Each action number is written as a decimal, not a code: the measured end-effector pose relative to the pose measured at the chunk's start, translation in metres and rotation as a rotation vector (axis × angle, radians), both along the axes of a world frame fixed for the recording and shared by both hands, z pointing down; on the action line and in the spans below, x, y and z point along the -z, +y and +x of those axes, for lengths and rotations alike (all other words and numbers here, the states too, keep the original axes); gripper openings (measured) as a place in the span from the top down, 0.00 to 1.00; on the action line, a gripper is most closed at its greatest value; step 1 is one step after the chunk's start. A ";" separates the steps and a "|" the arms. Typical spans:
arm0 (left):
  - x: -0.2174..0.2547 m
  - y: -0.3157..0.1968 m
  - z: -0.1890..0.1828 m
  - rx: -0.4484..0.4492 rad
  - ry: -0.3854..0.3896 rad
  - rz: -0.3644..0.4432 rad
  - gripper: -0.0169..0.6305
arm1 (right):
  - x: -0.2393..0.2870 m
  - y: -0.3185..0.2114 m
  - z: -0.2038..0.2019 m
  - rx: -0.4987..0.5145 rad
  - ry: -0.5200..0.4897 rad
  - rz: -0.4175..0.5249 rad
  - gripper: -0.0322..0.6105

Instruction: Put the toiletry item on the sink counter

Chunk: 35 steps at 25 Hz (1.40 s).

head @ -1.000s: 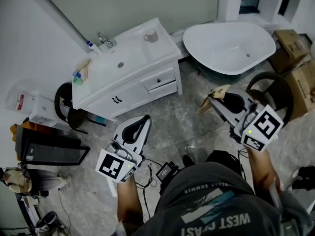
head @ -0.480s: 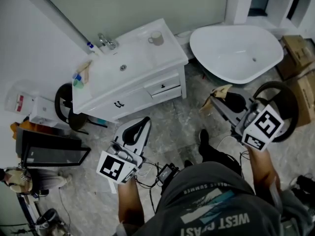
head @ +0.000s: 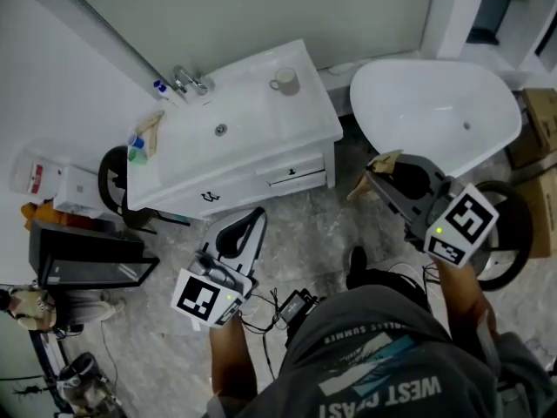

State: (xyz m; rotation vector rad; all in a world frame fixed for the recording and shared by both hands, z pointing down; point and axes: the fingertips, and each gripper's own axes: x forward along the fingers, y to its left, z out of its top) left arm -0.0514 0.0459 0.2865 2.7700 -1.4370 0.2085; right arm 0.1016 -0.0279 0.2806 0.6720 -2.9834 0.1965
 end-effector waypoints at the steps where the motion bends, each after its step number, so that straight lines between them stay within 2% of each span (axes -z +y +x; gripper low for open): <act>1: -0.002 -0.010 0.001 0.010 -0.001 -0.007 0.97 | -0.001 -0.012 0.000 0.009 -0.001 -0.003 0.84; 9: -0.002 -0.063 0.022 0.054 -0.020 -0.032 0.97 | -0.001 -0.074 0.014 0.061 -0.018 -0.015 0.84; 18: 0.002 -0.094 0.021 0.065 -0.035 -0.055 0.97 | -0.006 -0.105 0.015 0.068 -0.031 -0.049 0.84; 30: 0.003 -0.166 -0.007 -0.018 0.000 -0.008 0.97 | -0.010 -0.157 -0.002 -0.027 0.012 -0.041 0.84; 35: 0.007 -0.196 -0.044 -0.056 0.017 -0.006 0.97 | -0.002 -0.180 -0.039 -0.056 0.032 -0.036 0.84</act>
